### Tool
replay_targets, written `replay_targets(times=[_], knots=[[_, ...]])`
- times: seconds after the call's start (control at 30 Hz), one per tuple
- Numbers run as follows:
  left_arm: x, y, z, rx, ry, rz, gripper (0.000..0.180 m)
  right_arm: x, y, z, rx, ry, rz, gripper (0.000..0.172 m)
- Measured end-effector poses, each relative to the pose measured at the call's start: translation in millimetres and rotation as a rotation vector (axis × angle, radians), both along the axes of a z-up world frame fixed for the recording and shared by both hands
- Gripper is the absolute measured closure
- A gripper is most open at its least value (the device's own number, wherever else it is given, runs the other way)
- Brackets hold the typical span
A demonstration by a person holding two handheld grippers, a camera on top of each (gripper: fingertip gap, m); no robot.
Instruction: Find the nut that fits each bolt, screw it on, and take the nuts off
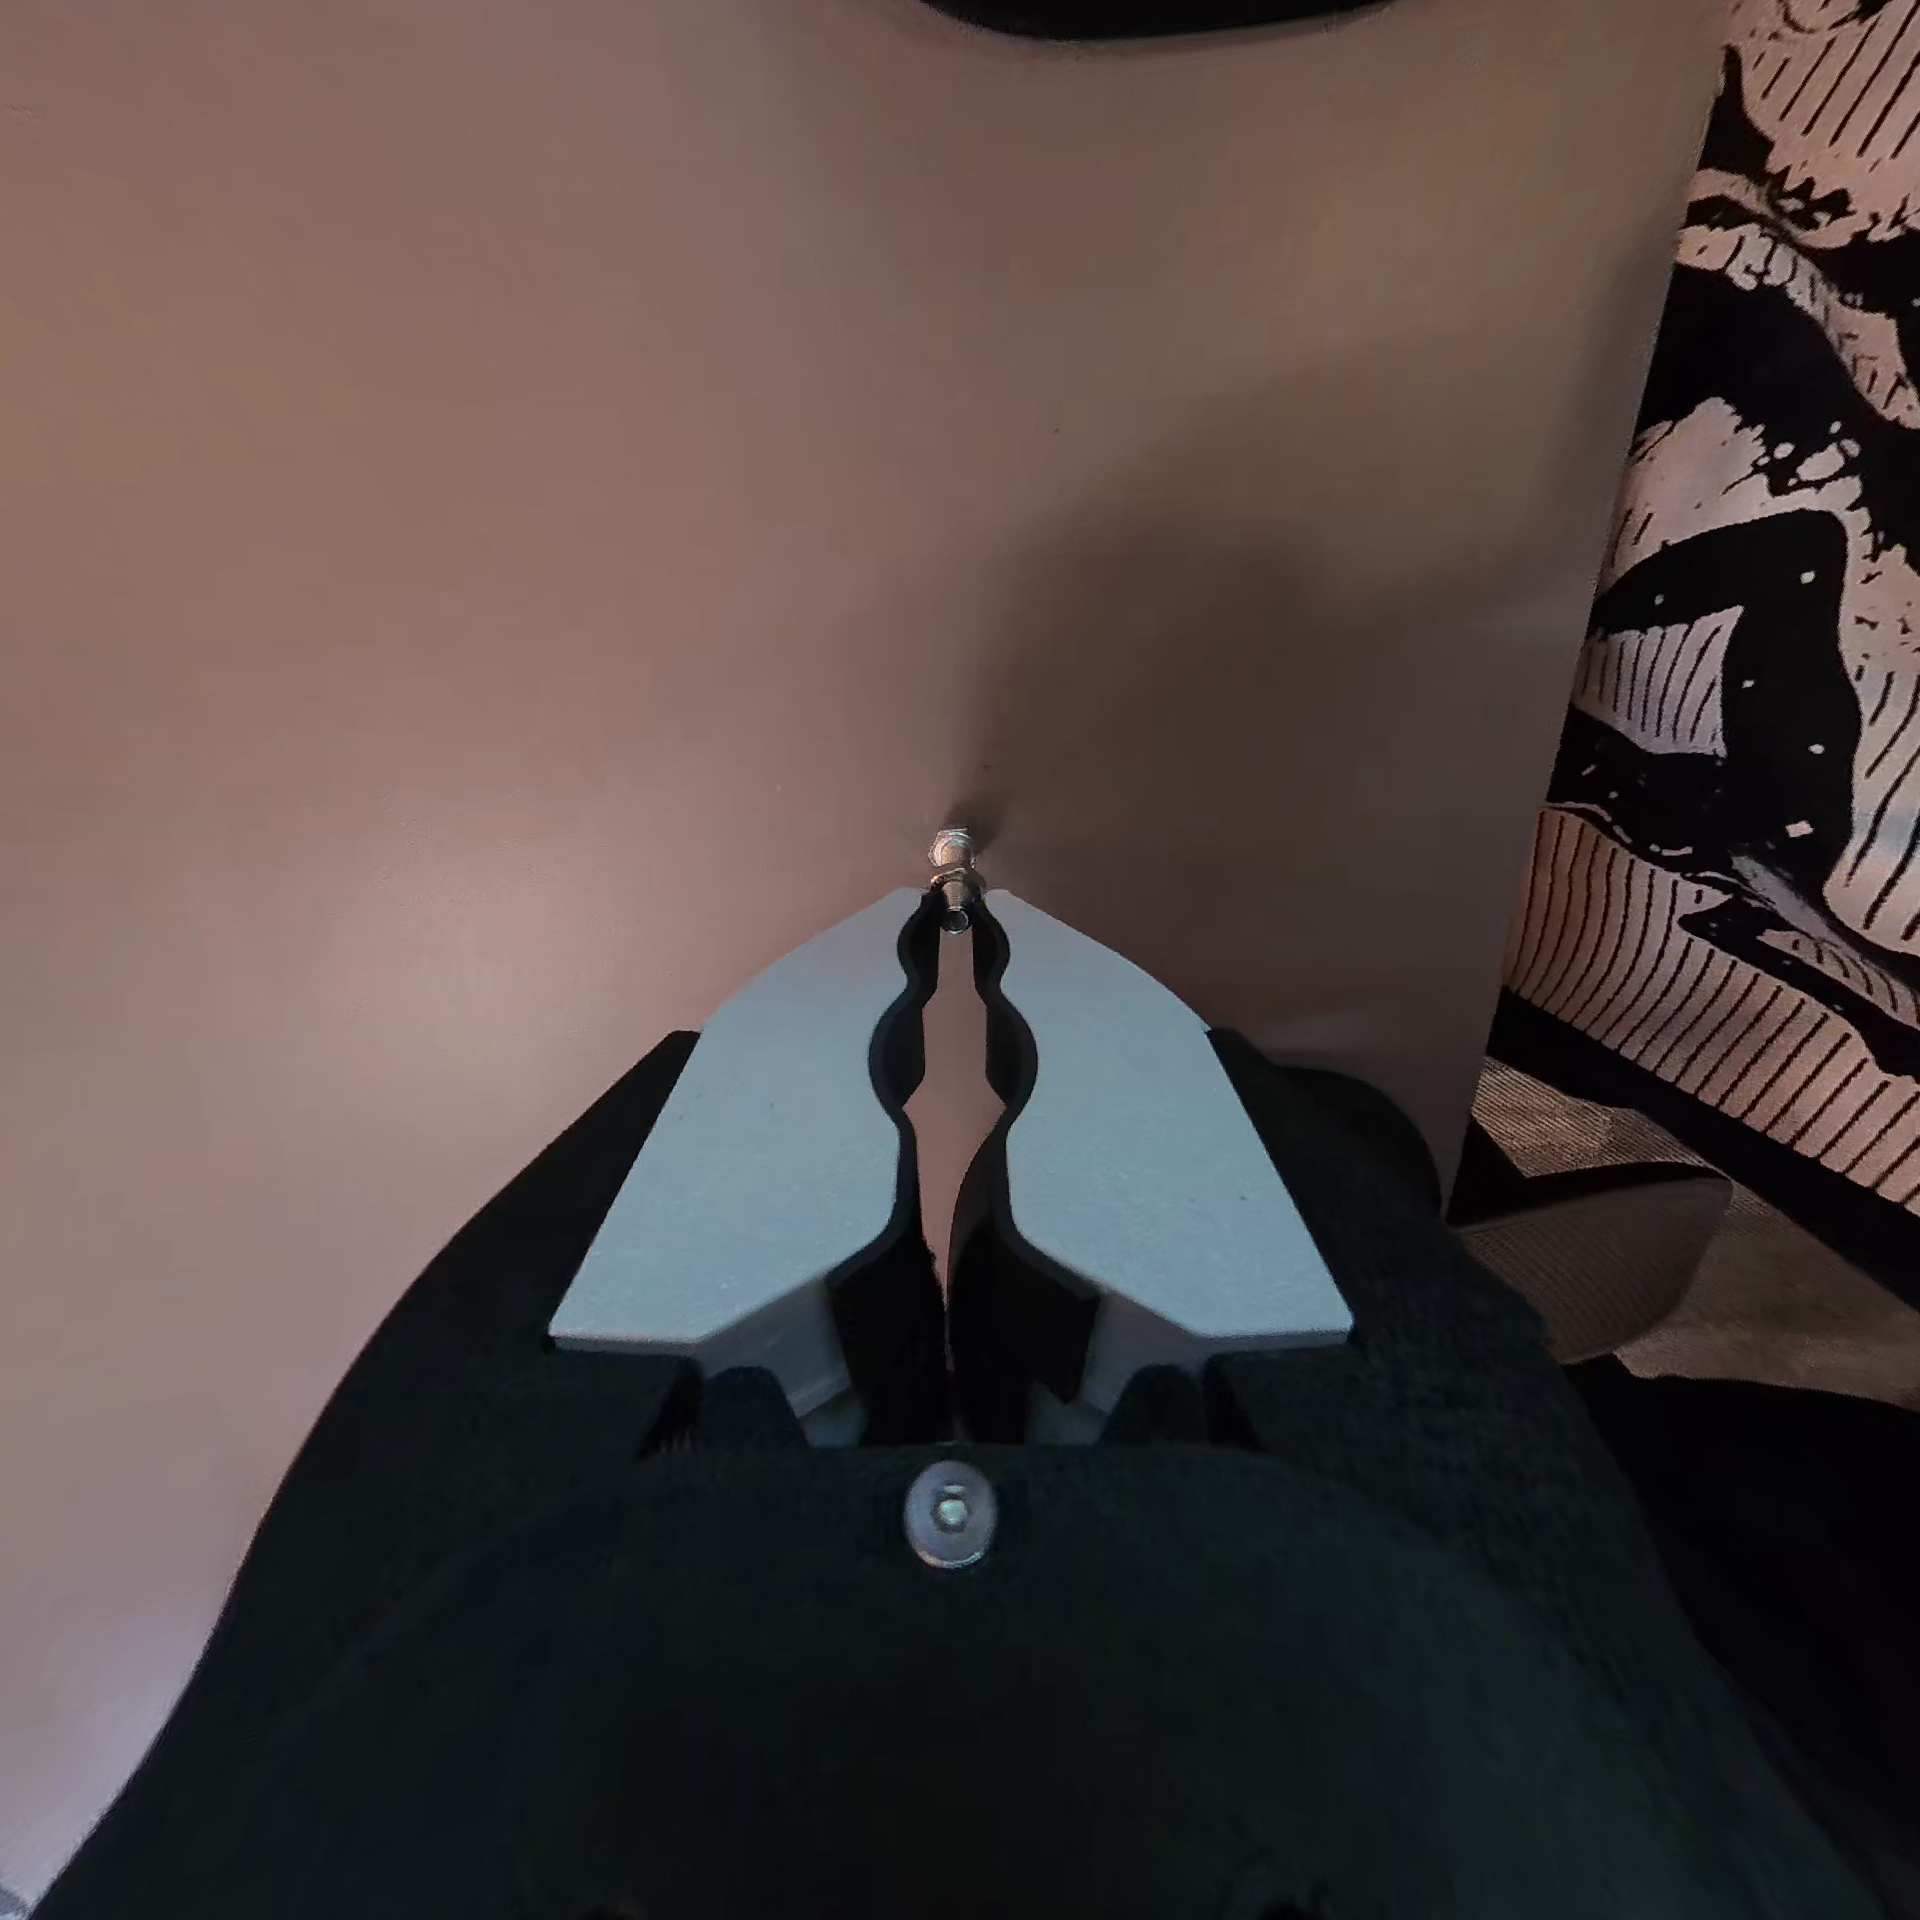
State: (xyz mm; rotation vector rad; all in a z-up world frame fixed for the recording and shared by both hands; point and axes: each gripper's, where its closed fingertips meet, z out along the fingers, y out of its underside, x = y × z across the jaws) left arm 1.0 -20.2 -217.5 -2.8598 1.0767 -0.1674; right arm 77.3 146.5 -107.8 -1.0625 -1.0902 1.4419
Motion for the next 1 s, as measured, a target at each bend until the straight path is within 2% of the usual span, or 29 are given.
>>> replay_targets(times=[0.17, 0.3, 0.4, 0.5, 0.63, 0.7, 0.8, 0.9, 1.0], knots=[[1.6, -0.3, -2.7, 0.004, -0.007, 0.003, 0.174, -0.1, 0.0, -0.3, -0.001, -0.002, 0.001, 0.143], [2.9, -0.5, -1.1, 0.024, -0.032, 0.020, 0.166, -0.6, -0.4, -0.9, -0.001, -0.007, 0.003, 0.143], [3.6, 2.2, 5.3, 0.099, -0.092, 0.065, 0.157, -0.7, -1.3, -1.0, 0.005, -0.008, 0.004, 0.143], [9.6, 12.7, 23.7, 0.318, -0.254, 0.140, 0.148, -1.9, -4.3, -2.0, 0.023, -0.021, 0.011, 0.142], [7.3, 23.8, 78.1, 0.847, -0.581, 0.257, 0.146, -8.5, -16.1, -7.9, 0.086, -0.081, 0.054, 0.140], [-9.6, 16.5, 106.1, 1.091, -0.735, 0.374, 0.146, -12.7, -25.3, -12.2, 0.140, -0.121, 0.084, 0.140], [-33.1, -4.0, 136.1, 1.377, -0.961, 0.522, 0.144, -21.2, -42.5, -19.1, 0.222, -0.187, 0.128, 0.140], [-48.5, -17.5, 139.1, 1.525, -1.018, 0.612, 0.142, -32.1, -79.7, -21.5, 0.215, -0.243, 0.289, 0.140], [-52.9, -21.4, 134.6, 1.535, -1.006, 0.628, 0.142, -45.0, -124.5, -33.6, 0.223, -0.338, 0.468, 0.142]])
